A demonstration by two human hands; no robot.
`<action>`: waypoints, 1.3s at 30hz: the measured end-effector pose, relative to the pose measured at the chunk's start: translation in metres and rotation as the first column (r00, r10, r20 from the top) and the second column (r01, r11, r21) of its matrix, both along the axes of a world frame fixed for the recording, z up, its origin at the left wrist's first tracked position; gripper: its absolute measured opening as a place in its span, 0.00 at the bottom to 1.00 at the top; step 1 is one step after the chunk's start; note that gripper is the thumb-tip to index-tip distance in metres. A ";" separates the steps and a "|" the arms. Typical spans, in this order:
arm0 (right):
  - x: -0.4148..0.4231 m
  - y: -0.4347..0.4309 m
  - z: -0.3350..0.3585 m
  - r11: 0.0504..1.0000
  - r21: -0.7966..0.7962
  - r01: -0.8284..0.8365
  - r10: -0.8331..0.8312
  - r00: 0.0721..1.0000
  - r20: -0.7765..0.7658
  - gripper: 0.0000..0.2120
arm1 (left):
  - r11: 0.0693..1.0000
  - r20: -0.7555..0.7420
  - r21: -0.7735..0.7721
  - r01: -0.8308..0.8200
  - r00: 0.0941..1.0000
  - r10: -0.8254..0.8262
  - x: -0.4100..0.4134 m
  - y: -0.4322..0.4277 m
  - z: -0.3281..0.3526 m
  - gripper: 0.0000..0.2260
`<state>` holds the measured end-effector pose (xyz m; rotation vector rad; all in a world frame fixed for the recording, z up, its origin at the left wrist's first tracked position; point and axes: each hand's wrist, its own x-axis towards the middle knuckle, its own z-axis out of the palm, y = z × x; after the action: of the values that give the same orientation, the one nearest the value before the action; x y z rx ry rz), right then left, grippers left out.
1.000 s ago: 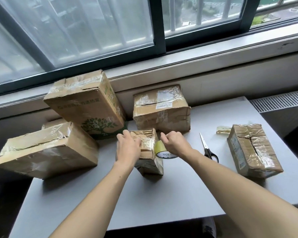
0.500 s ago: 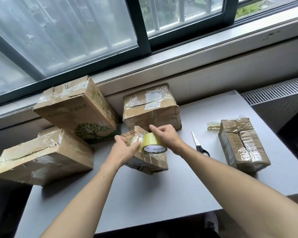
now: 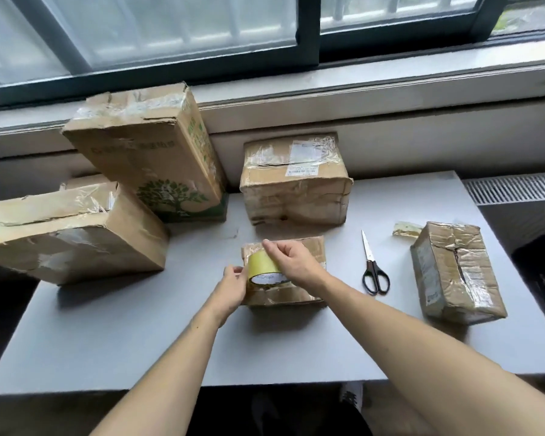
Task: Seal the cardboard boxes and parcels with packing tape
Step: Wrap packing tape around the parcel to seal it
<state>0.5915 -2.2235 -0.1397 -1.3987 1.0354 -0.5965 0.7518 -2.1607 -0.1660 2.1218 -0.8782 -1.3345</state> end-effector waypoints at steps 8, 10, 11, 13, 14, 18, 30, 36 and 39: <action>0.014 -0.007 0.006 0.994 0.100 0.048 -0.045 0.999 -0.030 0.29 | 0.976 0.233 -0.052 0.210 0.953 -0.193 -0.002 0.001 -0.012 0.16; 0.020 -0.011 0.009 0.998 0.036 0.047 -0.042 0.992 -0.120 0.31 | 0.965 0.284 -0.012 0.261 0.927 -0.247 -0.001 -0.001 -0.014 0.15; 0.021 -0.014 0.011 0.999 -0.030 0.021 -0.027 0.978 -0.206 0.31 | 0.960 0.313 -0.003 0.279 0.912 -0.264 -0.003 -0.001 -0.013 0.13; 0.013 -0.021 0.016 0.986 -0.157 -0.048 -0.021 0.912 -0.409 0.30 | 0.964 0.333 -0.024 0.263 0.912 -0.240 -0.008 0.000 -0.010 0.16; 0.004 -0.026 0.018 0.976 -0.203 -0.082 -0.030 0.869 -0.494 0.30 | 0.970 0.329 -0.020 0.242 0.918 -0.222 -0.008 -0.001 -0.009 0.18; -0.025 -0.028 0.024 0.945 -0.271 -0.184 -0.036 0.764 -0.645 0.29 | 0.973 0.295 0.024 0.228 0.929 -0.225 -0.010 -0.008 -0.010 0.19; -0.034 -0.022 0.010 0.957 -0.289 -0.015 -0.113 0.899 -0.422 0.29 | 0.778 0.778 -0.103 0.619 0.537 -0.325 -0.040 -0.056 -0.016 0.21; -0.043 -0.020 -0.007 0.979 0.012 0.204 -0.202 0.975 -0.096 0.36 | 0.767 0.777 -0.294 0.570 0.610 -0.155 -0.036 -0.057 -0.037 0.24; -0.036 -0.029 0.011 0.987 -0.132 0.094 -0.121 0.968 -0.218 0.29 | 0.778 0.762 -0.329 0.535 0.637 -0.115 -0.035 -0.058 -0.041 0.18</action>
<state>0.5552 -2.2524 -0.1284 -1.5495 1.2815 -0.5967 0.7163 -2.2185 -0.2068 2.0303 -1.8075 -0.2263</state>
